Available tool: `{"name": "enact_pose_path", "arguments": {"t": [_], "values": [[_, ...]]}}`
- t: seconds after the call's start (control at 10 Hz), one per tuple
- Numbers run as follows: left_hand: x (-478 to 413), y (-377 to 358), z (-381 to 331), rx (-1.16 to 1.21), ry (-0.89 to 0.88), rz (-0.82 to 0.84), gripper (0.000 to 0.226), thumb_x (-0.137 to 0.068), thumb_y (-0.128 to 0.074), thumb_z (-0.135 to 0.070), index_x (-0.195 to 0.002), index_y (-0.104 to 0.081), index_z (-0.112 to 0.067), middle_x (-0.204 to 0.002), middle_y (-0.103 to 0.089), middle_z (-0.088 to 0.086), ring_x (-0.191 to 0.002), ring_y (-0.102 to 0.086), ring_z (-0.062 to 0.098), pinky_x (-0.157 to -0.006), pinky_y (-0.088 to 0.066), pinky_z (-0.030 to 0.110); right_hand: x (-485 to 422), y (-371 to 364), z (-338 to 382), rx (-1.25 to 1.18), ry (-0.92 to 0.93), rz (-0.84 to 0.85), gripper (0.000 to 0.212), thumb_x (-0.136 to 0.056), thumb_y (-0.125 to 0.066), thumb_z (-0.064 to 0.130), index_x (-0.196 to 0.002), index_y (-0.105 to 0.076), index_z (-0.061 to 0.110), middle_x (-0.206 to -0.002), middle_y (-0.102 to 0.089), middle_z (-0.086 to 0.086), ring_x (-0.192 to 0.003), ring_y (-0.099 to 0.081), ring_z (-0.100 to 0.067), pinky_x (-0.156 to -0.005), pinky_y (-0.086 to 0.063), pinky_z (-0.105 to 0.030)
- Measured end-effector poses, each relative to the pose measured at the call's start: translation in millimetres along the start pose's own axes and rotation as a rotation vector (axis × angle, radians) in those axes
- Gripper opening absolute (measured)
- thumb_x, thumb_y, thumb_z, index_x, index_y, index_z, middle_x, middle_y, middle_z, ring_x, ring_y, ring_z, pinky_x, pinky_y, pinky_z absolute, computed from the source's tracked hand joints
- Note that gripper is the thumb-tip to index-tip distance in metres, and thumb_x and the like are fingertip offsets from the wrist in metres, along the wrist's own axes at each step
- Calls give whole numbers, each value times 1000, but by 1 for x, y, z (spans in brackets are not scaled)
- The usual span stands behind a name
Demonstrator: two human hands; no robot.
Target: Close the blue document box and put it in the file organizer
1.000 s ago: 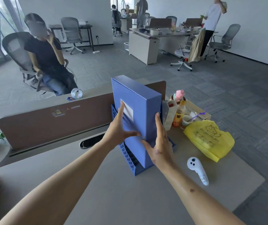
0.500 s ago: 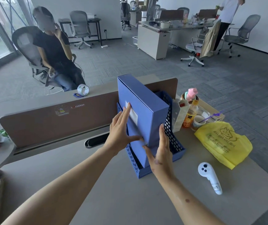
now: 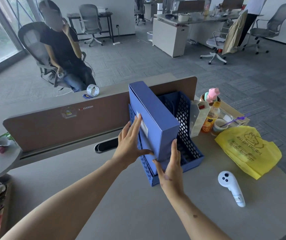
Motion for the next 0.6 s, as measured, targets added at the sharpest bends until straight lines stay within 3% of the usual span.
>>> {"name": "enact_pose_path", "arguments": {"t": [0.1,0.2,0.3,0.4,0.5,0.6], "values": [[10,-15,12,-119,36,-4,134,-62,-80,-60,-150,20,-43,-155,24,-25,-151,13,20,-119,-2,50,13,-12,-16,-2,-76,40,99,-90,-66,24,-143,9,59,-157,-26,-5,-143,-30,-7,-105,-42,-23],[20,-25,19,-173,80,8,129,-65,-77,-63,-150,19,-44,-154,30,-19,-150,18,24,-118,3,49,24,-20,-24,-33,-102,61,95,-89,-62,28,-144,9,59,-157,-26,-10,-143,-32,-17,-106,-34,-9],[27,-27,20,-189,87,14,126,-66,-73,-65,-150,18,-43,-158,27,-15,-150,18,26,-118,4,51,27,-22,-27,4,-77,90,98,-89,-62,27,-142,15,60,-159,-21,-5,-143,-27,-11,-102,-30,-5],[30,-24,19,-195,110,19,122,-67,-70,-67,-151,16,-44,-163,19,-10,-150,17,28,-118,1,54,26,-17,-26,75,-43,128,102,-90,-64,24,-142,16,58,-158,-13,9,-139,-18,5,-97,-38,-10],[37,-19,21,-168,133,16,116,-72,-70,-63,-153,10,-43,-165,8,-9,-151,11,28,-118,-3,56,26,-6,-25,64,11,168,94,-90,-65,27,-149,5,48,-157,-13,11,-139,-12,17,-95,-29,5],[48,-7,27,-169,150,-31,99,-78,-68,-60,-155,-9,-39,-162,-23,-5,-148,-13,27,-118,-16,51,13,21,-7,58,99,119,76,-90,-65,26,-152,-22,27,-155,-24,5,-144,-26,-4,-109,-36,-17]]}}
Point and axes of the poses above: each hand's wrist, its own x-axis away from the middle knuckle, its own y-axis out of the back of the hand, z = x × y, the point moved 8 cm from there along -x, towards the middle knuckle
